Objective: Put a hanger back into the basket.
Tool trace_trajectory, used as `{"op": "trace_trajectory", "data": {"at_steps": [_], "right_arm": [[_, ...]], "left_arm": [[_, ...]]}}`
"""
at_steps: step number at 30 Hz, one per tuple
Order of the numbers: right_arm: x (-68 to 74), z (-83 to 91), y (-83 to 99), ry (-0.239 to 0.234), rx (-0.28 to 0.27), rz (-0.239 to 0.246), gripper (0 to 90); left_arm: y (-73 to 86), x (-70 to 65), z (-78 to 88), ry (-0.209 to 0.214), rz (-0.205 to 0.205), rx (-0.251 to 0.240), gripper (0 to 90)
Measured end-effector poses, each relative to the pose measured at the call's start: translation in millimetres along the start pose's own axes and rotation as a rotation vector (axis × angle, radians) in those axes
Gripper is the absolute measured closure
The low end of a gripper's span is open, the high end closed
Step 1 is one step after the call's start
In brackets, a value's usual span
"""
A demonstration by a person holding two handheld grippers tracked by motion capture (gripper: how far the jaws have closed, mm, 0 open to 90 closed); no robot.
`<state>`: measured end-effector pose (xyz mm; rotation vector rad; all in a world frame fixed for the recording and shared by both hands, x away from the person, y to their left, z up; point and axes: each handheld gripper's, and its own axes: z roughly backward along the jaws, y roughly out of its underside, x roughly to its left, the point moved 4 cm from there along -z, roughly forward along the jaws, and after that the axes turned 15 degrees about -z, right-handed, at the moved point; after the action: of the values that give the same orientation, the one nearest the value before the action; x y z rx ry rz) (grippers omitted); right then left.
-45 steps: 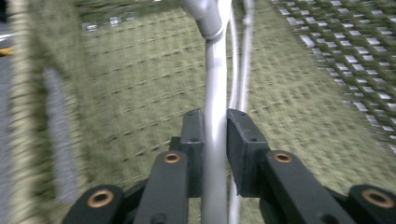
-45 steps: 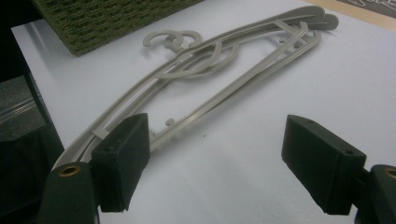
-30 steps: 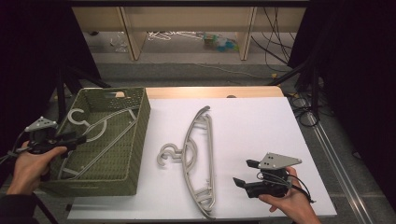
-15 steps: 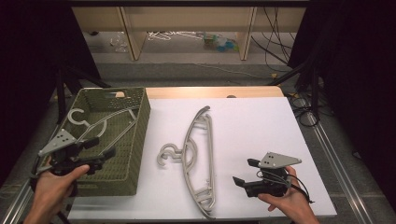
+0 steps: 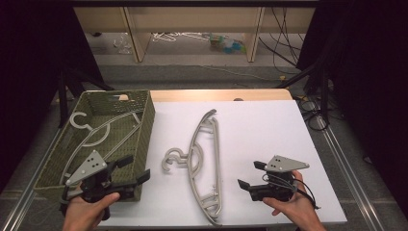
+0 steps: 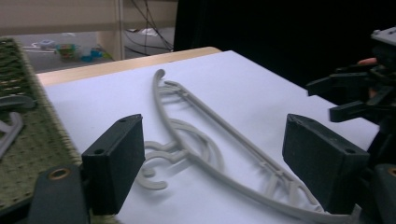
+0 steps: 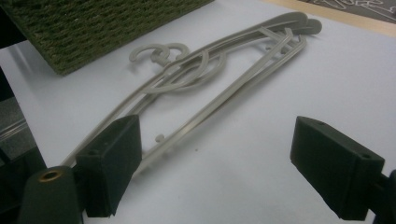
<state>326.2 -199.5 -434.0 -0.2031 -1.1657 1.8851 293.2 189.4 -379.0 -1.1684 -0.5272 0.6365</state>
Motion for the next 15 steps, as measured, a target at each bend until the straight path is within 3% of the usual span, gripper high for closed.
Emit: {"op": "trace_trajectory", "data": {"at_steps": [1,5,9,11,12,15], "right_arm": [[0.2,-0.7,-0.8,-0.001,-0.005,0.001,17.5],[3.8,-7.3,-5.0,0.001,-0.011,0.004,17.5],[12.0,-19.6,-6.4,-0.004,0.010,0.016,17.3],[16.5,-27.0,-8.0,-0.004,0.020,0.028,18.0],[18.8,-31.3,-9.5,-0.001,0.021,0.036,18.1],[28.4,-46.5,-11.9,0.001,0.053,0.056,18.0]], "left_arm": [[1.2,-5.5,-1.7,0.019,0.014,-0.007,21.0],[12.6,-22.1,-9.8,0.047,-0.012,0.006,20.9],[21.5,-29.8,-14.6,0.037,-0.028,0.038,20.8],[23.7,-30.9,-15.7,0.047,-0.073,0.039,20.8],[25.4,-33.0,-16.3,0.041,-0.061,0.042,20.8],[29.3,-37.1,-17.8,0.042,-0.101,0.054,20.7]]}}
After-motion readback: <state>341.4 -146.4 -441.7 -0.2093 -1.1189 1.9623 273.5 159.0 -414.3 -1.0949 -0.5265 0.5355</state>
